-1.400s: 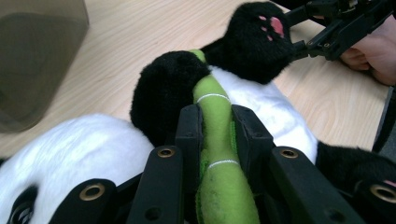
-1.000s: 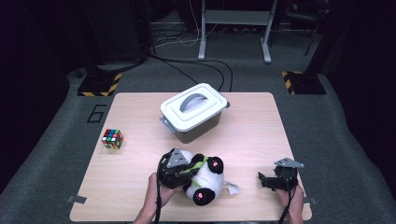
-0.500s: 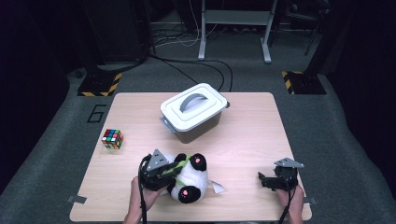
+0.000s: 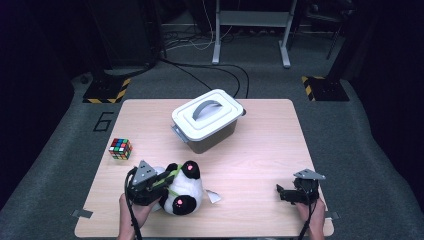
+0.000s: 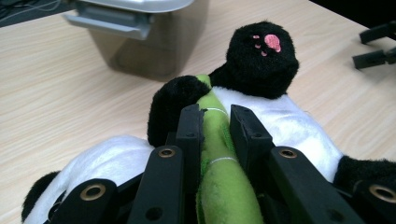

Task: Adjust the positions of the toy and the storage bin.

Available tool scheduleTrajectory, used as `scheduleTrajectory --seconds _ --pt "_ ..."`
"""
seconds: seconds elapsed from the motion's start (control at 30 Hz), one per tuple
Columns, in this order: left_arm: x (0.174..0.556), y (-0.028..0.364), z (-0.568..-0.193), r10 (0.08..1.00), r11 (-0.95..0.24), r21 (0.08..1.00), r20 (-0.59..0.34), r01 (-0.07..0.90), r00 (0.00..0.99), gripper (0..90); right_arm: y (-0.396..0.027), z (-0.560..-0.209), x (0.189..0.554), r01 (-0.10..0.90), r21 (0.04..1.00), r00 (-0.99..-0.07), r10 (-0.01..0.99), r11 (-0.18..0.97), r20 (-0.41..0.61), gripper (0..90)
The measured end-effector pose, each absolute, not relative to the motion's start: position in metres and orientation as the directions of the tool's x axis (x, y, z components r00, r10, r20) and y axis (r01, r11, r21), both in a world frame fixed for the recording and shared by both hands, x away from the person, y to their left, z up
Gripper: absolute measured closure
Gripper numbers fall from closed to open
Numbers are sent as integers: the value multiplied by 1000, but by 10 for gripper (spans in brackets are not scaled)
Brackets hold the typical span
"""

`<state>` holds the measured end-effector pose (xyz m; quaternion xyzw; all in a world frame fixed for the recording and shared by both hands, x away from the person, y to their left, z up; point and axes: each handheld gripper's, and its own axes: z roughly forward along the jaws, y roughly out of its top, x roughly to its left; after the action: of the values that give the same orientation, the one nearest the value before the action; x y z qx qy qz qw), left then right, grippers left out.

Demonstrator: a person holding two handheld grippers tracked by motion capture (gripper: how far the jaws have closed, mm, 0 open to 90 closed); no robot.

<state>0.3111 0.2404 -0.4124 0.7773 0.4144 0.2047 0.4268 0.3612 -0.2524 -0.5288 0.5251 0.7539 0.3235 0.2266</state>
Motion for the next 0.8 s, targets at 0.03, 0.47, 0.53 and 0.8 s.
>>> scheduleTrajectory --seconds 0.03,0.47,0.53,0.8 --pt "311 244 -412 823 -290 832 -36 474 567 743 -252 -529 361 645 725 -348 938 241 -3 42" --pt "308 278 -419 907 -175 836 -69 521 415 743 -252 -529 361 645 725 -347 938 241 -3 42" --pt "310 284 -421 918 -158 832 -75 532 390 743 -252 -529 361 646 726 -345 939 238 -1 42" --pt "328 303 -423 945 -108 829 -85 548 314 743 -252 -529 361 645 726 -345 939 238 -2 42"
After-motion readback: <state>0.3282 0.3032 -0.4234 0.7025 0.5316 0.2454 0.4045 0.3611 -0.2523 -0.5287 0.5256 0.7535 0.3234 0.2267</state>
